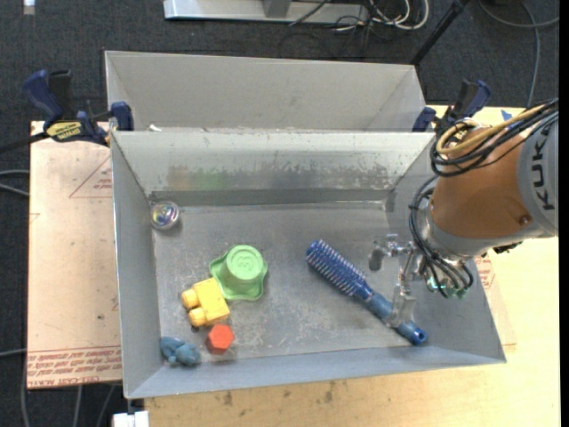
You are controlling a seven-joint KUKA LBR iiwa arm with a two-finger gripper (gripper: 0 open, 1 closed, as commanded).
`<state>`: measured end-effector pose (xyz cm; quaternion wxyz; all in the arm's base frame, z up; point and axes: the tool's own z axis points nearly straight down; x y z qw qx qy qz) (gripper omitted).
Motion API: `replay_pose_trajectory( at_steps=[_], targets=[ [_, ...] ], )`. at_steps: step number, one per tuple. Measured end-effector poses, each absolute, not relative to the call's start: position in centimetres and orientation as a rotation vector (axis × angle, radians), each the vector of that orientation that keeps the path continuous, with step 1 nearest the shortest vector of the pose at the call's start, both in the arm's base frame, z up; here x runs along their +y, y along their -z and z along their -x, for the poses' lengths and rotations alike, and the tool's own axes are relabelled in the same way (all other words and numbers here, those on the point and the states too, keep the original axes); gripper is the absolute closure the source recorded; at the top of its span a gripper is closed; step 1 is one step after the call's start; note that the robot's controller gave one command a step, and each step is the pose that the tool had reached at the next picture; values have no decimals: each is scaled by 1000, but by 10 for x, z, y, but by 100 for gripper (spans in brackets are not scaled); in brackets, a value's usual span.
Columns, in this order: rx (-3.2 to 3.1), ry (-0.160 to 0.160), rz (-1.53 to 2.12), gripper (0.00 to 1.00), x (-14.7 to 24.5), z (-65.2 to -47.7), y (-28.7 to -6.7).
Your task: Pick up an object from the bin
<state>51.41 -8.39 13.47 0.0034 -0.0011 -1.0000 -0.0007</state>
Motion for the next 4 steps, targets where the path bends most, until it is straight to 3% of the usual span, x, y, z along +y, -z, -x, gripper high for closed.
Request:
replay_pose_trajectory(
  at_steps=[1,4],
  targets=[
    [-3130,3,232,0,-78,-519,-67],
    [-3134,0,226,0,-76,-520,-67]
  ],
)
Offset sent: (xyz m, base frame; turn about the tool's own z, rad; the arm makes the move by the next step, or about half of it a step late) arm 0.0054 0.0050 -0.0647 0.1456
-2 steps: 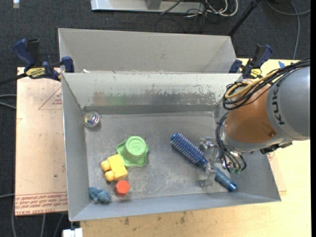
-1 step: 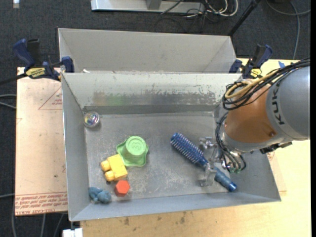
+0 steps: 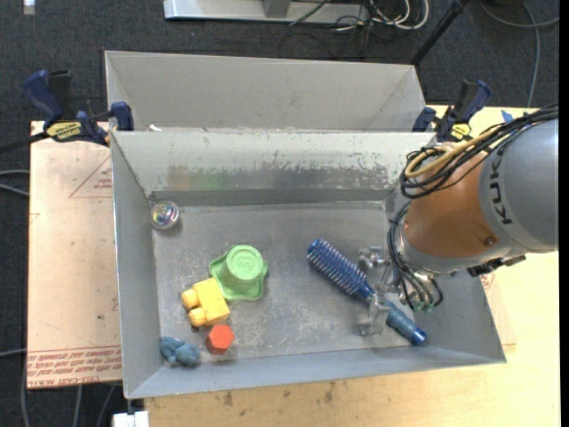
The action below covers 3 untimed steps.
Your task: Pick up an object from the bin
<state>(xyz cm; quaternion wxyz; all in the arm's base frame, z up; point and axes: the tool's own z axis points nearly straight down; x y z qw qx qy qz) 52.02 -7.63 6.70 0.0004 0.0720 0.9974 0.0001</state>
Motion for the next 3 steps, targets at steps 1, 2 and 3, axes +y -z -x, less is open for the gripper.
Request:
replay_pose_trajectory(
  at_steps=[1,2,3],
  targets=[
    [3133,0,-224,0,-76,-521,-67],
    [3132,0,-224,100,-76,-521,-67],
    [3126,-1,-221,100,-76,-523,-145]
  ],
)
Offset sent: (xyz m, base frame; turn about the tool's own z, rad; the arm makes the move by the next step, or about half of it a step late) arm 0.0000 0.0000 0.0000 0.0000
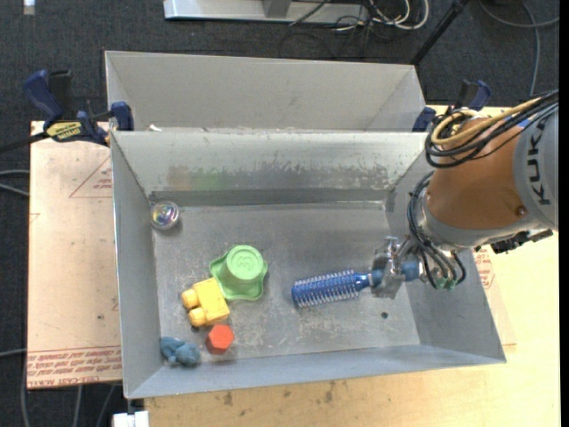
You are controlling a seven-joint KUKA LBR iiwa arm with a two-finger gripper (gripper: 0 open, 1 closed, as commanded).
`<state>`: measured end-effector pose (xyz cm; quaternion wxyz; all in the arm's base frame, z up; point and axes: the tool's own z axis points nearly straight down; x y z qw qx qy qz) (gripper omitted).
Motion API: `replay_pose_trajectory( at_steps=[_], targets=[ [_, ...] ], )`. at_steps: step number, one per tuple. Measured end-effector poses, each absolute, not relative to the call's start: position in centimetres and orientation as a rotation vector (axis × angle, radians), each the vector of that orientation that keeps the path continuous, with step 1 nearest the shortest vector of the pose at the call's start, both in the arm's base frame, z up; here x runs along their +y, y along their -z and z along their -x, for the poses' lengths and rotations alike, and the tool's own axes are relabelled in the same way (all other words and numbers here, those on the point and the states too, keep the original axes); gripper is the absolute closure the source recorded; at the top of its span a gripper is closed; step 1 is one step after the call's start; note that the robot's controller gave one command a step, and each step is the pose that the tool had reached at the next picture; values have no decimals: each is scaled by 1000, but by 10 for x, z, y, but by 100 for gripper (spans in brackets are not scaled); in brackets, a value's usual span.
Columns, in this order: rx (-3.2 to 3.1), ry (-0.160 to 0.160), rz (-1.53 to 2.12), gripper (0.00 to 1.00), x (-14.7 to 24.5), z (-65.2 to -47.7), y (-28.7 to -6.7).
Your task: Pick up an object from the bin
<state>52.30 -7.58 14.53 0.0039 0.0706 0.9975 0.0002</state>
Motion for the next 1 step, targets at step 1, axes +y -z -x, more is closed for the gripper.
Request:
replay_pose_trajectory(
  at_steps=[1],
  targets=[
    [3131,-1,-220,100,-75,-524,-159]
  ],
)
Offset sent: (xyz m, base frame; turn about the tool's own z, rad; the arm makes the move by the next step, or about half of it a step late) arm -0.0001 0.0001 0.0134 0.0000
